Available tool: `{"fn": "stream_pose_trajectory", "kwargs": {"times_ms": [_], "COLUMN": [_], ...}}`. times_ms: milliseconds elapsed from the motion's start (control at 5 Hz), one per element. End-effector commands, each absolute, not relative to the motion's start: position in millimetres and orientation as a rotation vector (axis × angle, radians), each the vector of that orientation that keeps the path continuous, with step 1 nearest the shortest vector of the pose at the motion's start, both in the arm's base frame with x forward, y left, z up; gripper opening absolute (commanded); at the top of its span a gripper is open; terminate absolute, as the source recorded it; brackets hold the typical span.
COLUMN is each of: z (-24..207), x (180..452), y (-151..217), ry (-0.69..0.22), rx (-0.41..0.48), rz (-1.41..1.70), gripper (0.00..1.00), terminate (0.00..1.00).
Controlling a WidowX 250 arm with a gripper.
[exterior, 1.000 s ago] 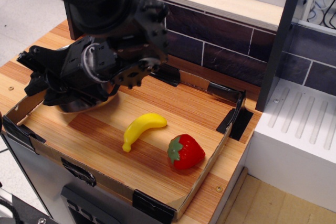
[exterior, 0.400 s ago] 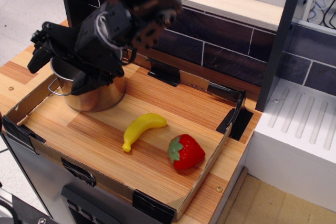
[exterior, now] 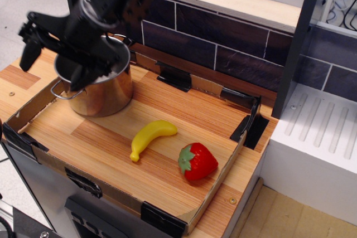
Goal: Upright metal pot
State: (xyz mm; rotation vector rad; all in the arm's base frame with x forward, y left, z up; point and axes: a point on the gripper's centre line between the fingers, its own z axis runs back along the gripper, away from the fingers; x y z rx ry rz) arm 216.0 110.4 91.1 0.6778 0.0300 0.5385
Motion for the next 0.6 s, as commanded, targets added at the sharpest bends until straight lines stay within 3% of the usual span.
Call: {"fn": "stream_pose_trajectory", "kwargs": {"times_ms": [0,200,400], "z": [191,212,212], "x": [223,224,224], "y": [99,99,99], "ry": [-0.131,-0.165,-0.165], "rx": [0.333,0.273,0.273], "rz": [0.544,0.544,0.544], "gripper": [1.0,1.0,1.0], "terminate": [0.0,0.0,0.0]}}
